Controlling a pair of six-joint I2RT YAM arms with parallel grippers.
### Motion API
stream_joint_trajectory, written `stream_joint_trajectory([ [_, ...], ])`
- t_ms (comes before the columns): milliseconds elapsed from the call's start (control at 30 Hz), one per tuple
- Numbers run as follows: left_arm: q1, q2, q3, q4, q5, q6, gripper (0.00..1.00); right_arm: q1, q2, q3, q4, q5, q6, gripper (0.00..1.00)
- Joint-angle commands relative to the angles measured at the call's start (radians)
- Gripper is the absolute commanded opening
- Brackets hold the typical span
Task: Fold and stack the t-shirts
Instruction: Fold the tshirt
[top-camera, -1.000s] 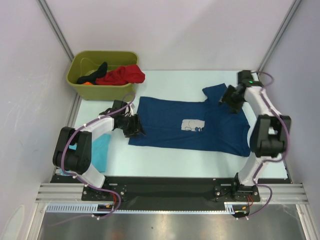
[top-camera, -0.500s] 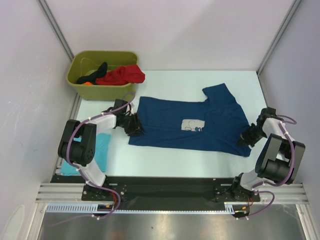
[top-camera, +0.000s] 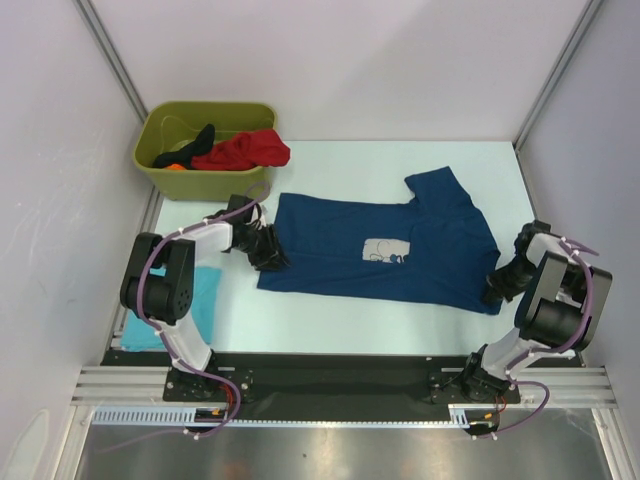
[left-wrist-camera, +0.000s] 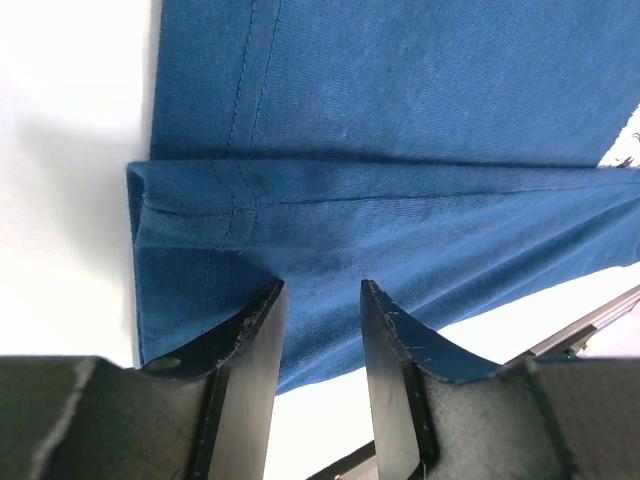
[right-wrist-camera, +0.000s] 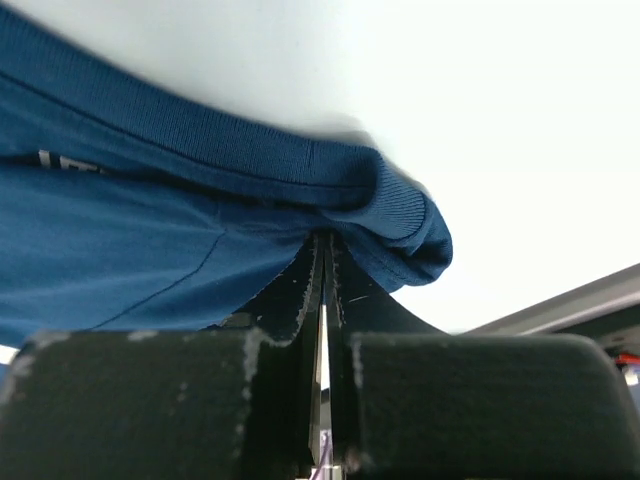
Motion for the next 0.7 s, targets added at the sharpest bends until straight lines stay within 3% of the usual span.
stream_joint_trajectory([
  [0, 0.02, 0.033, -0.006, -0.067, -0.142, 0.046, 0.43, -0.015, 0.092, 0.002, 0.044, 0.271, 0.008, 0.0],
  [200, 0.015, -0.079, -0.047, -0.123, -0.191, 0.057, 0.43, -0.001, 0.049, 0.146, -0.026, 0.296, -0.037, 0.02],
  [267, 0.008, -0.147, -0.054, -0.144, -0.217, 0.072, 0.43, 0.02, 0.022, 0.202, -0.084, 0.276, -0.049, 0.14],
  [300, 0.0, -0.171, -0.042, -0.168, -0.228, 0.081, 0.43, 0.03, 0.008, 0.253, -0.094, 0.252, -0.078, 0.28],
  [400, -0.031, -0.256, 0.014, -0.201, -0.277, 0.129, 0.49, 0.057, -0.064, 0.313, -0.057, 0.146, -0.133, 0.52],
  [500, -0.052, -0.28, 0.081, -0.212, -0.321, 0.176, 0.54, 0.08, -0.071, 0.373, 0.076, 0.069, -0.146, 0.66],
  [667, -0.075, -0.262, 0.175, -0.222, -0.331, 0.224, 0.57, 0.135, 0.103, 0.575, 0.149, -0.034, -0.139, 0.73],
])
